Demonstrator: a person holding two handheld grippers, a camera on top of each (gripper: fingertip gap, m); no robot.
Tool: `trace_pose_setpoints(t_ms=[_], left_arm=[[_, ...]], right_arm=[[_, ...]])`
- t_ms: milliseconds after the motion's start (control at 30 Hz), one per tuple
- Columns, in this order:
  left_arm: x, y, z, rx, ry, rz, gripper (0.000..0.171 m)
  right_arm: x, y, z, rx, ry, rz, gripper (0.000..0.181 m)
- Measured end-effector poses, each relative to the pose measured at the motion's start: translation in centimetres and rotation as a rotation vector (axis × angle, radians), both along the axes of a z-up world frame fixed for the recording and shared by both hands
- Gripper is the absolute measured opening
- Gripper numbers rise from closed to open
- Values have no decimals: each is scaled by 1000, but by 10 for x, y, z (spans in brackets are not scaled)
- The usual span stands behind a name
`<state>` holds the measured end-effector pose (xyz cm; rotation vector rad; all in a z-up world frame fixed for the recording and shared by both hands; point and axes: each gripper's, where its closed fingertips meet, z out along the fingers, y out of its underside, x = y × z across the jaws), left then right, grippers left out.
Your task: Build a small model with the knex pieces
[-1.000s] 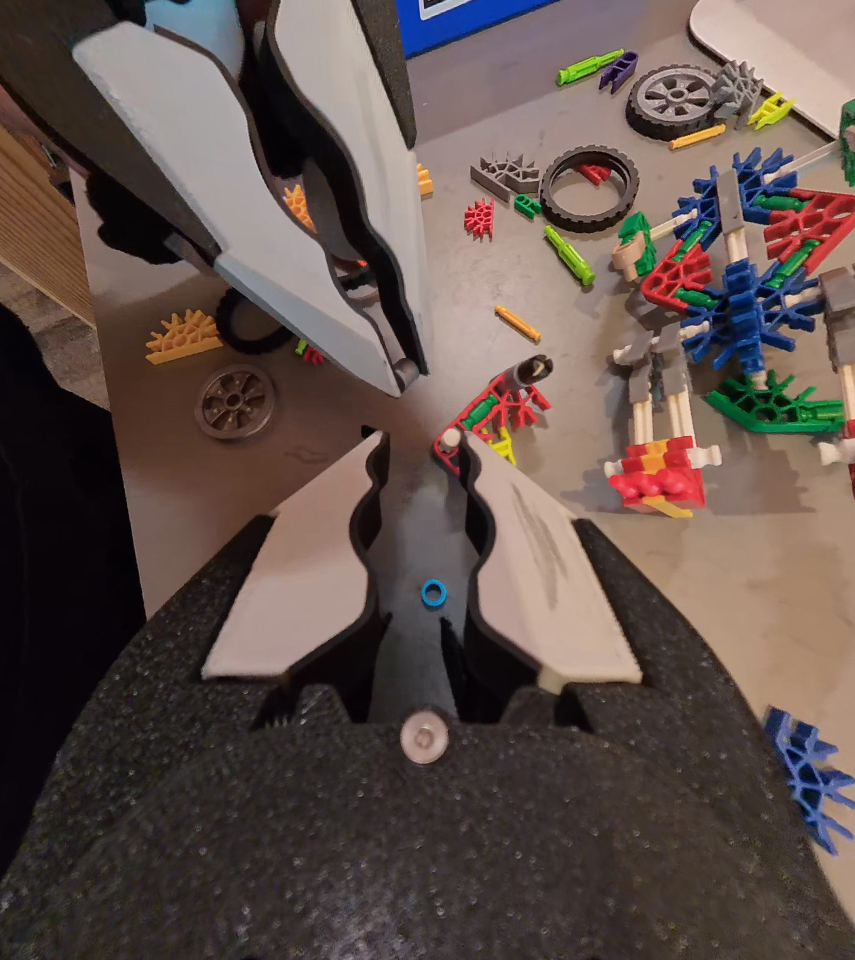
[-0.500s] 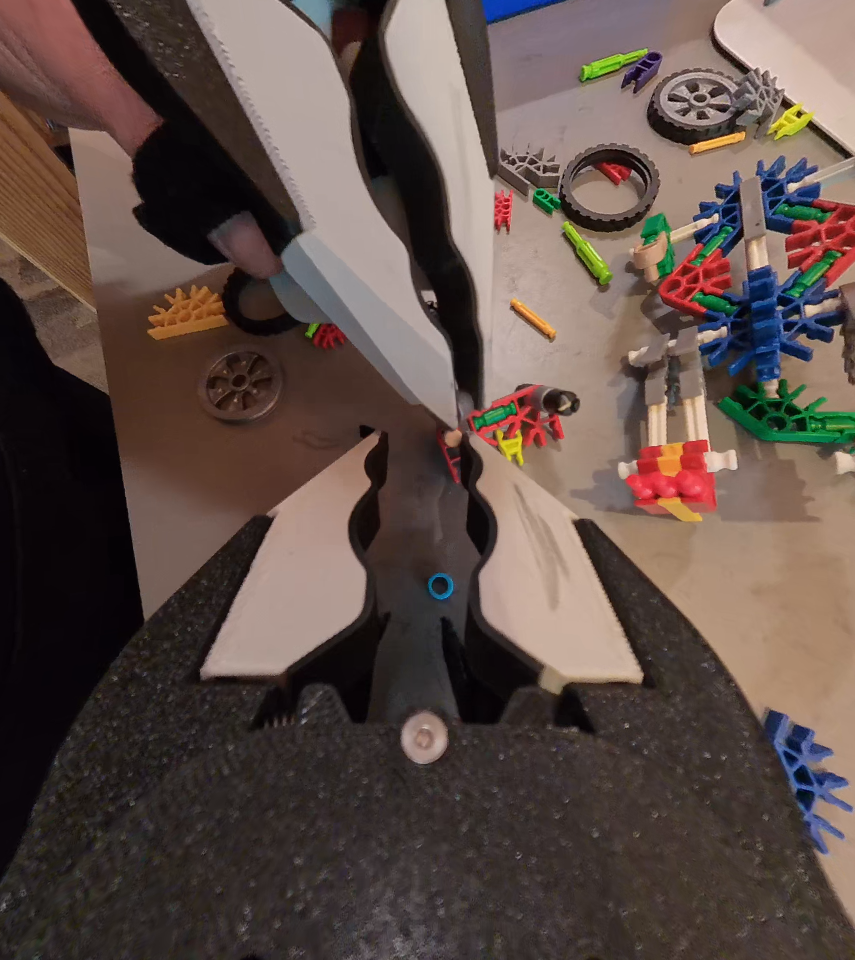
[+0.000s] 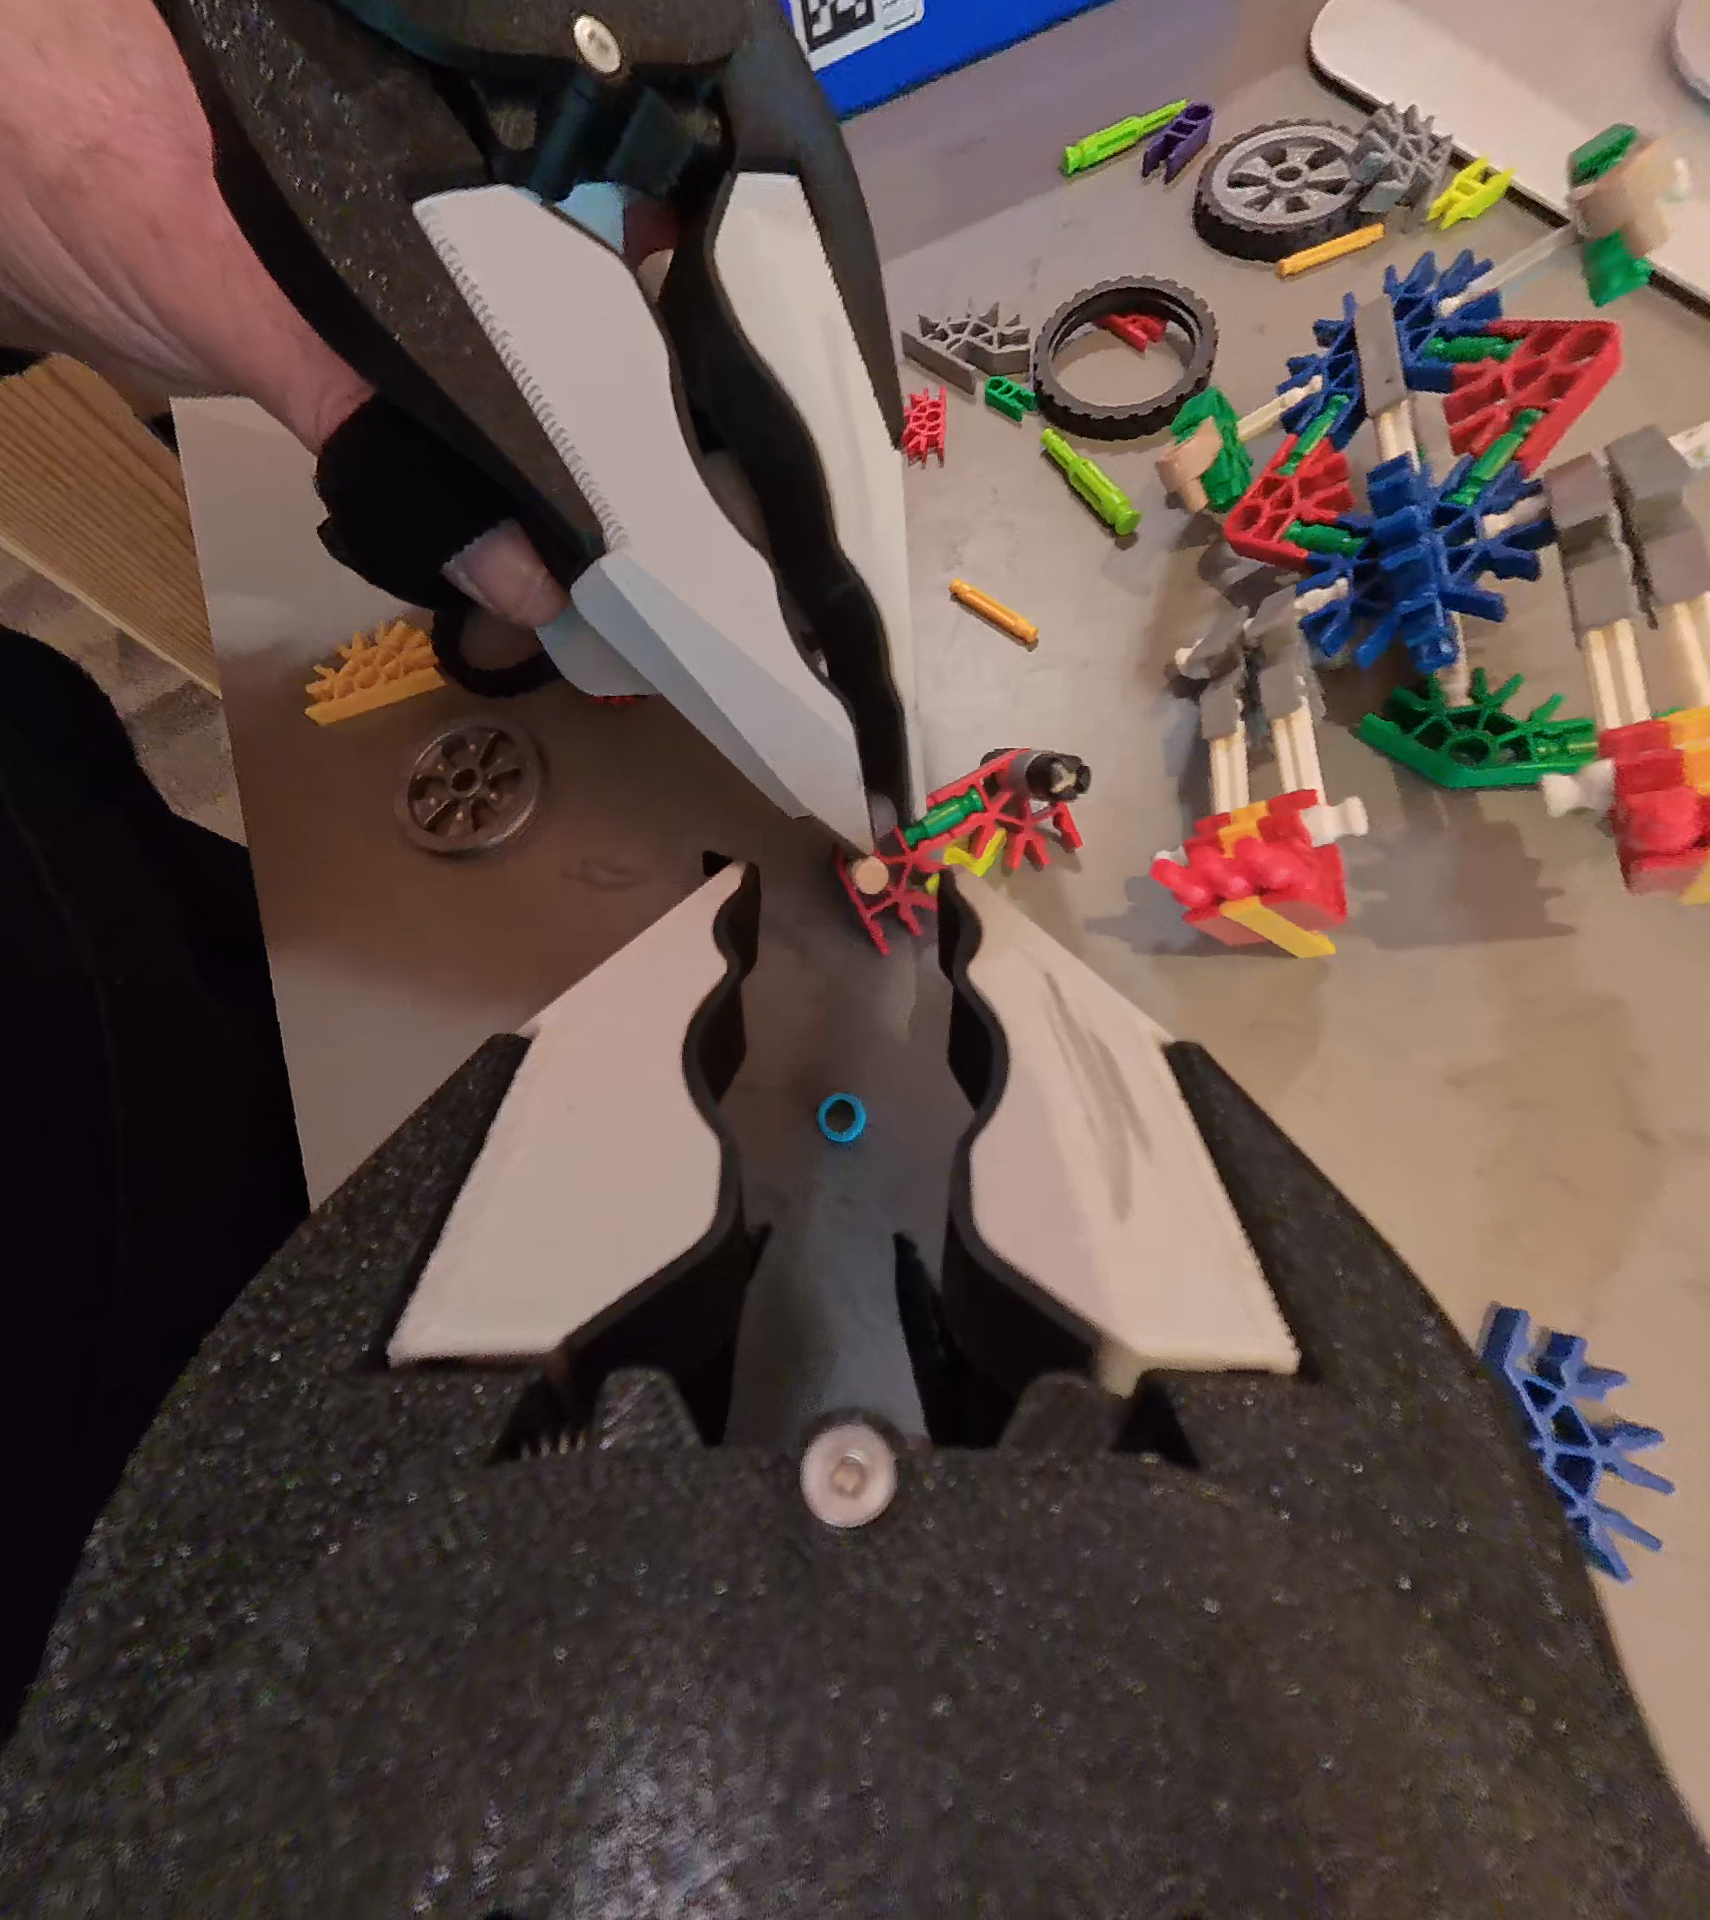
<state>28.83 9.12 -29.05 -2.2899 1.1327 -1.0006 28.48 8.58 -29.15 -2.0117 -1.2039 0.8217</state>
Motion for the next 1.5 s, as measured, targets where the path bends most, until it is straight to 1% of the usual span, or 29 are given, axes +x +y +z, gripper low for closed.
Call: trace_pose_setpoints(t_ms=[100, 200, 400, 500, 633, 733, 833, 933, 1000, 1100, 1167, 1267, 1367, 1500], left_arm=[[0, 1, 0, -7, 3, 5, 8], [0, 2, -1, 50, 52, -19, 8], [3, 3, -1, 15, 35, -9, 8], [3, 4, -1, 20, 44, -12, 8], [5, 3, 1, 16, 34, -15, 8], [8, 2, 12, -4, -20, -8, 8], [12, 0, 30, -106, -156, 30, 8], [10, 1, 38, -202, -253, 76, 8], [8, 1, 40, -231, -284, 89, 8], [5, -2, 31, -224, -255, 89, 8], [5, -3, 29, -252, -271, 102, 8], [3, -3, 26, -258, -272, 108, 8], [4, -5, 29, -277, -285, 107, 8], [8, -9, 37, -360, -346, 103, 8]], right_arm=[[5, 3, 1, -23, 15, -21, 34], [10, 3, 4, -39, 48, -29, 34], [15, -4, 3, -46, 43, -3, 37], [20, 0, 6, -45, 60, -29, 37], [17, 3, 8, 11, 46, -22, 35], [9, 5, 14, 102, 19, 3, 31], [1, 9, 25, 228, -8, 11, 27], [-4, 10, 33, 356, -53, 30, 25], [-7, 10, 35, 369, -51, 30, 25], [-7, 9, 27, 355, -63, 31, 22], [-6, 7, 21, 345, -73, 31, 21], [-8, 5, 21, 310, -49, 20, 22], [-10, 6, 25, 310, -35, 9, 22], [-15, 9, 30, 340, -33, 2, 19]])
